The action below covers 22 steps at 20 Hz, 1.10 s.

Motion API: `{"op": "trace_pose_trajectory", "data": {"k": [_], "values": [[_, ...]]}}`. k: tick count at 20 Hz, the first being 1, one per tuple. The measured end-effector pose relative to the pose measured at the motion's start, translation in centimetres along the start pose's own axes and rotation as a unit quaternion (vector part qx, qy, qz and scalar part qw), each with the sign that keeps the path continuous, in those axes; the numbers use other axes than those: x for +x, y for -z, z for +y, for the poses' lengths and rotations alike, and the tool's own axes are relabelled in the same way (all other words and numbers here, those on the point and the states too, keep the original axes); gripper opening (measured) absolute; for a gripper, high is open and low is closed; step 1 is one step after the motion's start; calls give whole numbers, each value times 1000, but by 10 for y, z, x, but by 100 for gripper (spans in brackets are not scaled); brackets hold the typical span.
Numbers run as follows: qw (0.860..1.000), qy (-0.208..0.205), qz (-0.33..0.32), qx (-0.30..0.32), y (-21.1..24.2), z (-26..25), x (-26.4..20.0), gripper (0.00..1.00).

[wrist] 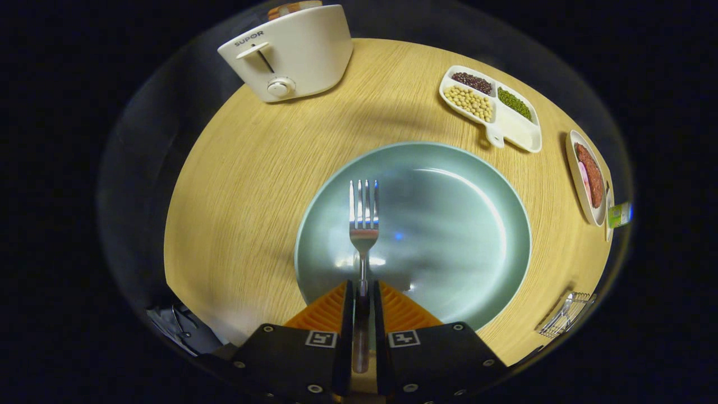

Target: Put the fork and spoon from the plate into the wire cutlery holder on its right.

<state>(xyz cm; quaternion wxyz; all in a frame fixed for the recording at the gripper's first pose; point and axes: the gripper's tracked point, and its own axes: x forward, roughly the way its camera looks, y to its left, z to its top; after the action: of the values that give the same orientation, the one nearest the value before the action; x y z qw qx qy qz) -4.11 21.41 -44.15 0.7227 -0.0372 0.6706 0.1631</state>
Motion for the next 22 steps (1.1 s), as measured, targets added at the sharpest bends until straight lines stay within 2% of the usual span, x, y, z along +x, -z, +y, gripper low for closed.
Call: {"op": "trace_pose_trajectory", "data": {"k": [1,5,10,14,22], "values": [[1000,0,-1,2,-2,-1,-1,13],[999,-21,-15,34,-3,1,-5,5],[995,-31,-70,67,-11,-14,-28,4],[988,-27,-110,108,-6,-45,-61,4],[969,4,-148,197,49,-136,-106,4]]}}
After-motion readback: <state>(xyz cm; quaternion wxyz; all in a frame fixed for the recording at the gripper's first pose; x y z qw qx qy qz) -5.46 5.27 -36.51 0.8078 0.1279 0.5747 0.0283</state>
